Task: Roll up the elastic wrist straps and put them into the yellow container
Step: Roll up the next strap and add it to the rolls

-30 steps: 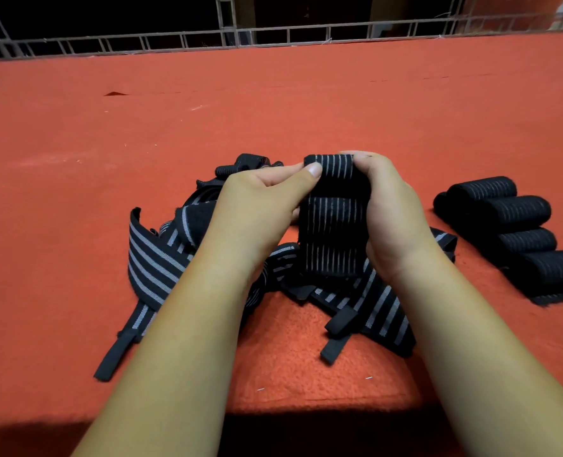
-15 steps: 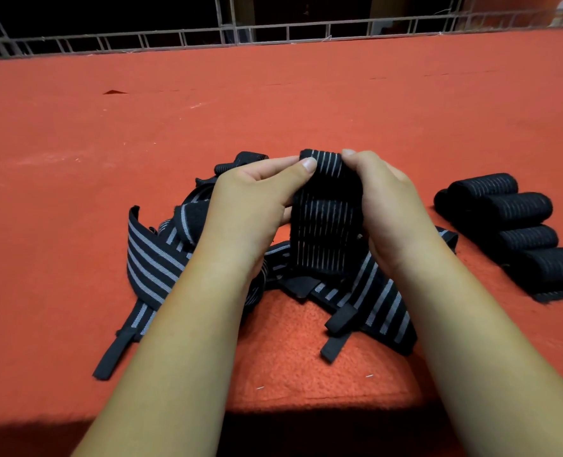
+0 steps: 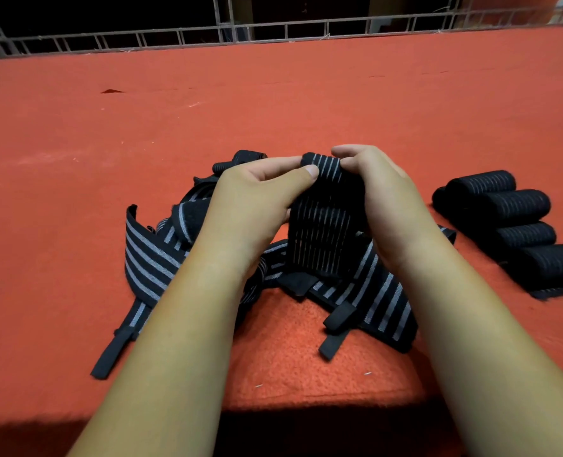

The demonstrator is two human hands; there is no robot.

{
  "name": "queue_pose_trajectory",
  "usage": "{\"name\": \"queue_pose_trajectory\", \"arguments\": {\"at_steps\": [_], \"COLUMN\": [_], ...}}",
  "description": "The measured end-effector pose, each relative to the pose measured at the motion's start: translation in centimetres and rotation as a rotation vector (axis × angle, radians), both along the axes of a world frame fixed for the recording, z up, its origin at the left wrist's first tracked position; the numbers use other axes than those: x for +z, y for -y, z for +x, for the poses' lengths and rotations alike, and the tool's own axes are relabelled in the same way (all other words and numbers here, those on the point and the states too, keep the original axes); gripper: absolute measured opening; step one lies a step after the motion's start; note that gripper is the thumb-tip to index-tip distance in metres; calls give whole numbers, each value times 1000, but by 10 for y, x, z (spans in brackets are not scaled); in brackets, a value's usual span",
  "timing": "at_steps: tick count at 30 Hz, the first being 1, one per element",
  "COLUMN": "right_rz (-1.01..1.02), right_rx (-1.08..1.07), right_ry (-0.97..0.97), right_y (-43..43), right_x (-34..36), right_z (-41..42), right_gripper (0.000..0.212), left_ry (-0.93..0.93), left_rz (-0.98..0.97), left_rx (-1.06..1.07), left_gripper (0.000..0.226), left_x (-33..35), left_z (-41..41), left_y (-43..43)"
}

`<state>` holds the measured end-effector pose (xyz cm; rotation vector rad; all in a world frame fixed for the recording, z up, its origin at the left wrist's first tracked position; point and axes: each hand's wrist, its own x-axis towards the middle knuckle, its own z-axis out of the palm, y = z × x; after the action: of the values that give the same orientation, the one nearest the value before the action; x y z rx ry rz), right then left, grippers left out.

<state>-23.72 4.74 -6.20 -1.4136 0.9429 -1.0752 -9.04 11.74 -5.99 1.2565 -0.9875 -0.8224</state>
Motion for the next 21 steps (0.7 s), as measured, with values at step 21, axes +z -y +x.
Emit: {"name": "queue_pose_trajectory", "arguments": {"at_steps": [21], "right_rz": [119], "right_rx": [88], "right_ry": [225], "right_y": [1], "right_x": [-4], "right_z": [-2], "right_gripper": [23], "left_ry": [-164], "left_rz": [12], "left_rx": [-27], "left_gripper": [18], "left_x": [4], "left_z": [12], "left_y": [-1]}}
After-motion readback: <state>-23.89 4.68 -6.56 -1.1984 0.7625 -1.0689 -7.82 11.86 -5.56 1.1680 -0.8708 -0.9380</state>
